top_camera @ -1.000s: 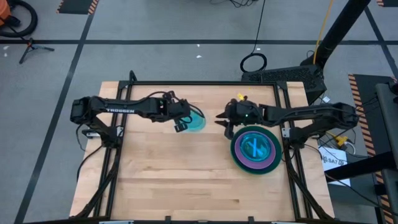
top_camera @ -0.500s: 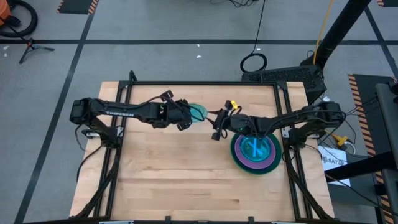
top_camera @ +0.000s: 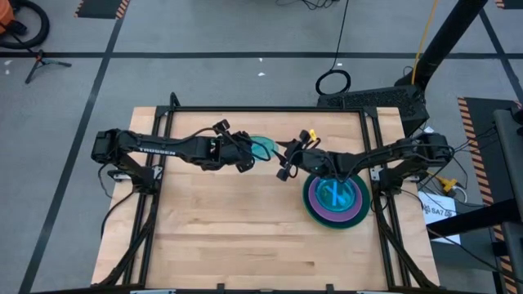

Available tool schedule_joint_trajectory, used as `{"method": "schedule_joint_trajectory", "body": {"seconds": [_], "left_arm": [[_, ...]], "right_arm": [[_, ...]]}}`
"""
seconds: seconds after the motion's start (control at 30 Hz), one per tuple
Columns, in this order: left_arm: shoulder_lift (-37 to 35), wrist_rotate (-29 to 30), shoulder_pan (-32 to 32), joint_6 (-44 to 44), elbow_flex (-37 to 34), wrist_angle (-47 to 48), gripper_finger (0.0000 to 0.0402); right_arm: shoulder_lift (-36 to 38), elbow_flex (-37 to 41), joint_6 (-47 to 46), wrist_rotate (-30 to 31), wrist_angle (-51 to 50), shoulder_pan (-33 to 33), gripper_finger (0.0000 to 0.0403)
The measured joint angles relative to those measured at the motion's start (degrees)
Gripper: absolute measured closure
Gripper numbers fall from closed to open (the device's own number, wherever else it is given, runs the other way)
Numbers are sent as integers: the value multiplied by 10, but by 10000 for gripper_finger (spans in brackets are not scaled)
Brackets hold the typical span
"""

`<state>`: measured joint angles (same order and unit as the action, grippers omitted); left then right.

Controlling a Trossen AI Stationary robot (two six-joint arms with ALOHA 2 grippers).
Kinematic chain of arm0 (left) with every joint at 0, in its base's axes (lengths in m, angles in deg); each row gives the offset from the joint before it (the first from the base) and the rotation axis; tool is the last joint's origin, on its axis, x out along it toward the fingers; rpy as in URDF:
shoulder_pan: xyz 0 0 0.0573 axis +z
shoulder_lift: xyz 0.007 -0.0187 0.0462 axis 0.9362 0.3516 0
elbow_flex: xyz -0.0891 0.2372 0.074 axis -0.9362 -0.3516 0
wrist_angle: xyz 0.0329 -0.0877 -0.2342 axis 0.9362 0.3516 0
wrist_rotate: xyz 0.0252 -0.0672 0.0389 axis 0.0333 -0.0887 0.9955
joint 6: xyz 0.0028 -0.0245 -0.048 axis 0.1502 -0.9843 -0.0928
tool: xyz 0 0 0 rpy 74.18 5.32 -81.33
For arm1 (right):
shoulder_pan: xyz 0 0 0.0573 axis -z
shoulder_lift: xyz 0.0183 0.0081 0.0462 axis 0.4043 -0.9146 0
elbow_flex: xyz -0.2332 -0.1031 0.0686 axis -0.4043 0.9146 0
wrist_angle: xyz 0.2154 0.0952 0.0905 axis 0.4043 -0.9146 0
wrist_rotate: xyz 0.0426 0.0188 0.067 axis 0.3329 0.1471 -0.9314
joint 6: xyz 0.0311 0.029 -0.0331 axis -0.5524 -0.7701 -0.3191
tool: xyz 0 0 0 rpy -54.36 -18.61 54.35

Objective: Stack plastic plates
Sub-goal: Stack the blue plate on top of the other blue plate

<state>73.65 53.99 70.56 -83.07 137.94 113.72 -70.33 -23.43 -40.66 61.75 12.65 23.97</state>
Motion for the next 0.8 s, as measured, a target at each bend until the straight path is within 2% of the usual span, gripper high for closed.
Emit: {"method": "schedule_joint_trajectory", "body": {"seconds": [0.37, 0.8], "left_arm": [[0, -1, -10, 1, 0, -22, 396], [0, -1, -16, 15, 0, -32, 396]], "right_arm": [[0, 0, 0, 15, 0, 2, 297], [0, 0, 0, 14, 0, 2, 377]]}}
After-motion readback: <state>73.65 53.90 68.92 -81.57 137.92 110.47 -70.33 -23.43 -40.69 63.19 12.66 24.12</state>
